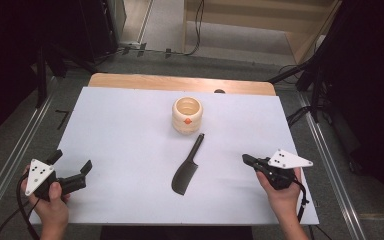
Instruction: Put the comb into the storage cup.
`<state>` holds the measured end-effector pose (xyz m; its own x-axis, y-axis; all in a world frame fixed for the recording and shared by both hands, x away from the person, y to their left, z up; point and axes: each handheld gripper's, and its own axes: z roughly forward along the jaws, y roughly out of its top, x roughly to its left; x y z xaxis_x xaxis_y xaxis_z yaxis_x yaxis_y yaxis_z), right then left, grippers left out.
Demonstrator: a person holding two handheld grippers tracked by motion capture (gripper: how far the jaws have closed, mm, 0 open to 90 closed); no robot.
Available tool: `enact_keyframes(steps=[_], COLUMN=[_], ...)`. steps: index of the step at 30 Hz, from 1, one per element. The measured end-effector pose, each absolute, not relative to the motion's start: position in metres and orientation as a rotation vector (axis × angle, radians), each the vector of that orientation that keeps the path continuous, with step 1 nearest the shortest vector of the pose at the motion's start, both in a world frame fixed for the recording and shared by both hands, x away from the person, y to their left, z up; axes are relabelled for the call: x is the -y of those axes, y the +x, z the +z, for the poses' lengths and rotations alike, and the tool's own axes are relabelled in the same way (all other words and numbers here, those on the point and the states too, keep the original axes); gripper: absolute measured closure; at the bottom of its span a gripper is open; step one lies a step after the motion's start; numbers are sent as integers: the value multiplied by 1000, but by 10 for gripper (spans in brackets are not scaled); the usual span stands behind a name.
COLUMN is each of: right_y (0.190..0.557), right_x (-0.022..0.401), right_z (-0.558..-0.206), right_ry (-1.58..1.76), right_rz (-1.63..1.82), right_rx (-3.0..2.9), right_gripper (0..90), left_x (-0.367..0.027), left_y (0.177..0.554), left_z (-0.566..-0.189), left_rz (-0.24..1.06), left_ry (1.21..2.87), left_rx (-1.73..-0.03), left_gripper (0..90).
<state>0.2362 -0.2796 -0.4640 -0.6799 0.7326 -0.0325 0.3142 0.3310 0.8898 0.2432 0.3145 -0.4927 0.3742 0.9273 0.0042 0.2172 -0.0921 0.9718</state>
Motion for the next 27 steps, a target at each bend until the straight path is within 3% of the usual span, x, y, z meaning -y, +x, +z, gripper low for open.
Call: enact_keyframes(steps=[27], right_y=[308], right_x=[219], right_z=[-435], right_ry=[775], right_rz=[1084], right_rx=[-2486], right_gripper=[883], left_x=[-314], left_y=[243], left_z=[-492], left_rz=[830], left_ry=[1580], left_rx=[-1046], left_gripper=[0])
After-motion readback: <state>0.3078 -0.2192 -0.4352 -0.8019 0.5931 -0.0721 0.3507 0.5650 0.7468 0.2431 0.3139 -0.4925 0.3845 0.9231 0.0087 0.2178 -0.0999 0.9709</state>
